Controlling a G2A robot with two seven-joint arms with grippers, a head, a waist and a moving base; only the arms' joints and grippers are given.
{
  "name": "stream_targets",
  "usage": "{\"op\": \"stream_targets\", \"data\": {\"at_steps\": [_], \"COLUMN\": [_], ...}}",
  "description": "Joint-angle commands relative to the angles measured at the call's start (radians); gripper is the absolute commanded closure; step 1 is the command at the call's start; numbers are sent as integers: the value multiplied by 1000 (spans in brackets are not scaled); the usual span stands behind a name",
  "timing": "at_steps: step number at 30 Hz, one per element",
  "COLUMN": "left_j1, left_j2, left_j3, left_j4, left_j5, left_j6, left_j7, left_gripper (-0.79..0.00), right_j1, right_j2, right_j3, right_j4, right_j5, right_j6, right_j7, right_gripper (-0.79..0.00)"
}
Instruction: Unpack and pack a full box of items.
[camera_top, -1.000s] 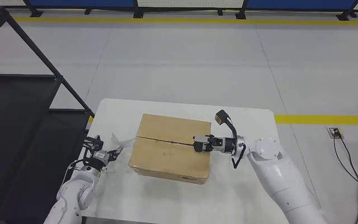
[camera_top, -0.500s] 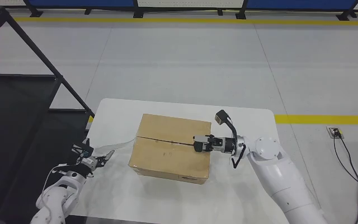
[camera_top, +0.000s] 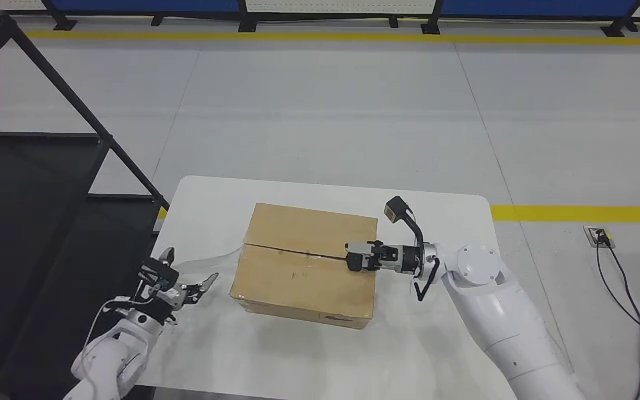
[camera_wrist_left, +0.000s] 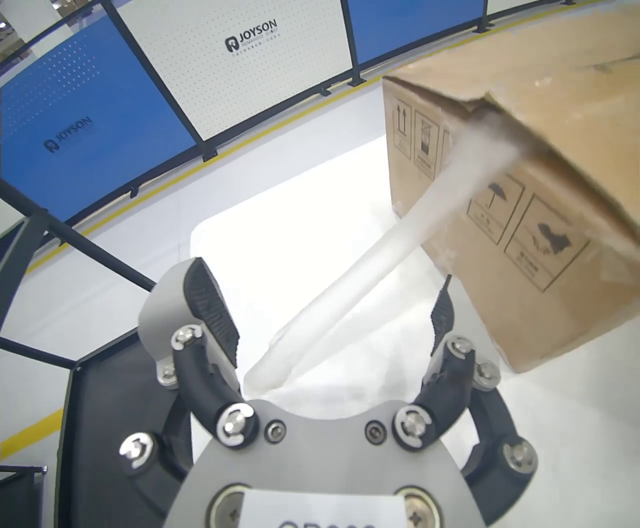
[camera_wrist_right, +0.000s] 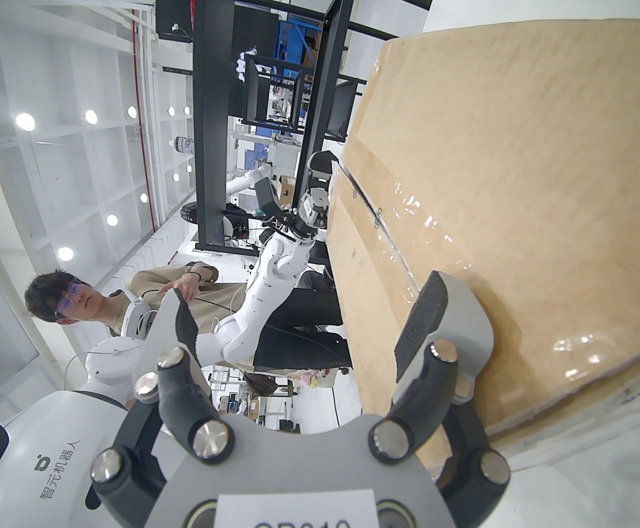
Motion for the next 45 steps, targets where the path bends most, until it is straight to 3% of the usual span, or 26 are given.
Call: {"op": "stream_targets", "data": {"at_steps": [1, 7, 14, 25, 45], "left_j1": [-16, -83, -116, -100, -127], "left_j2": [-8, -29, -47, -61, -88], "left_j3": [32, 102, 105, 78, 136], "left_j4": [-3, 33, 65, -10, -104], "left_j5": [-18, -83, -195, -278, -291], "left_j6": [43, 95, 210, 320, 382], "left_j7": [-26, -109, -153, -108, -141], "left_gripper": [-785, -785, -785, -785, -785], "right_j1": [0, 0, 0, 0, 0], "right_j2": [0, 0, 0, 0, 0], "right_j3": [0, 0, 0, 0, 0], "right_j4": [0, 0, 0, 0, 0], "right_j5": [0, 0, 0, 0, 0], "right_j6": [0, 0, 0, 0, 0], "right_j7": [0, 0, 0, 0, 0], "right_gripper": [-785, -785, -785, -785, -785]}}
